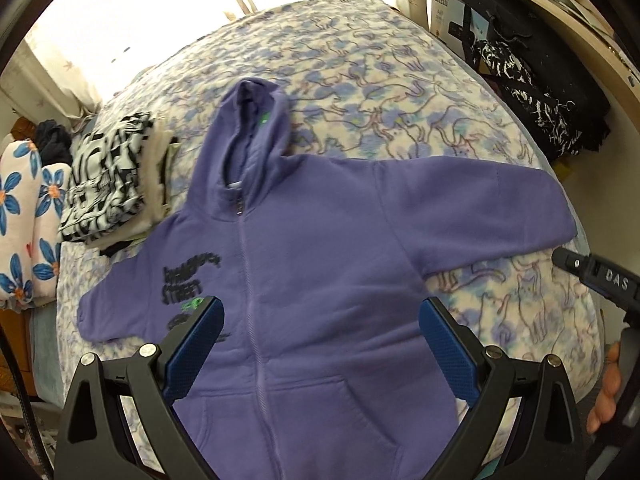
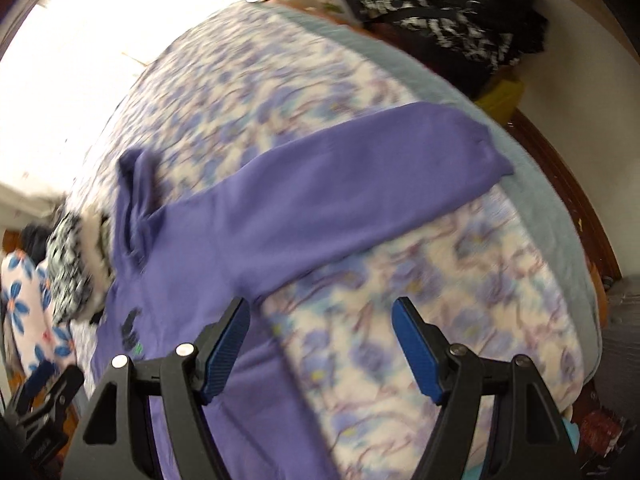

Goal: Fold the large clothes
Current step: 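Grasp the purple hoodie sleeve cuff with the right gripper, then fold the sleeve and side panel across the hoodie body with the right gripper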

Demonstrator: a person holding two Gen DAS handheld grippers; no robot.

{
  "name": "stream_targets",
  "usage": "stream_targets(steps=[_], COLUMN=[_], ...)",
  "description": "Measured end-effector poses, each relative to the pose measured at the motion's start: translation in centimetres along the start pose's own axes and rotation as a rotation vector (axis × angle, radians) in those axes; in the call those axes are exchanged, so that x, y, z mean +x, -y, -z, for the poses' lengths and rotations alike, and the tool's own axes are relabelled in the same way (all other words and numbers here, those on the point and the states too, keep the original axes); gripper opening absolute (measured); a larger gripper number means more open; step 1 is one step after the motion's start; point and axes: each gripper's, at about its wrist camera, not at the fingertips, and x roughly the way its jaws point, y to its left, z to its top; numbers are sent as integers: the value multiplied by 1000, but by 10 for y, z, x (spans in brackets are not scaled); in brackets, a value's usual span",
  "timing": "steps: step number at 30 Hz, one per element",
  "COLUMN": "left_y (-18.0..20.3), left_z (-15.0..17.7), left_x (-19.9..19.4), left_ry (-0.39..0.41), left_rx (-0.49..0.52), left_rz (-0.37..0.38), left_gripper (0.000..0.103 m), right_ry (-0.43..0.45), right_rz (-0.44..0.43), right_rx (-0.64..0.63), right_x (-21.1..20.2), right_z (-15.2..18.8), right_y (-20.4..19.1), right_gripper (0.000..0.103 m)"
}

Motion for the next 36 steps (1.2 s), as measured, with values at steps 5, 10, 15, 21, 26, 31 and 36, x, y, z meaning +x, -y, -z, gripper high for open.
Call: stream_targets(steps=[5, 10, 15, 21, 26, 31, 36], left_y=[17, 27, 27, 17, 3, -11, -38], left_z=[-16, -26, -31, -38, -38, -33, -21], left_x=[26, 45, 63, 80, 88, 91, 92], left_ry=[-25, -48, -71, -92, -107, -116, -116], left_rx=[-7, -10, -21, -67, -104, -144, -222], left_rz=[10, 10, 3, -7, -8, -12, -3], left_gripper=[97, 97, 97, 97, 97, 97, 97], right_ry=[-9, -42, -82, -100, -81, 12, 163], right_rz=[37, 57, 35, 11, -16, -75, -136], right_rx=[83, 200, 322, 459, 546, 591, 335], right_x=[30, 58, 79, 99, 111, 105, 57], right_z=[-30, -51, -58, -58, -60, -67, -85], right_y=[39, 82, 112, 136, 152, 160, 95], right_gripper=[74, 61, 61, 61, 44, 12, 9])
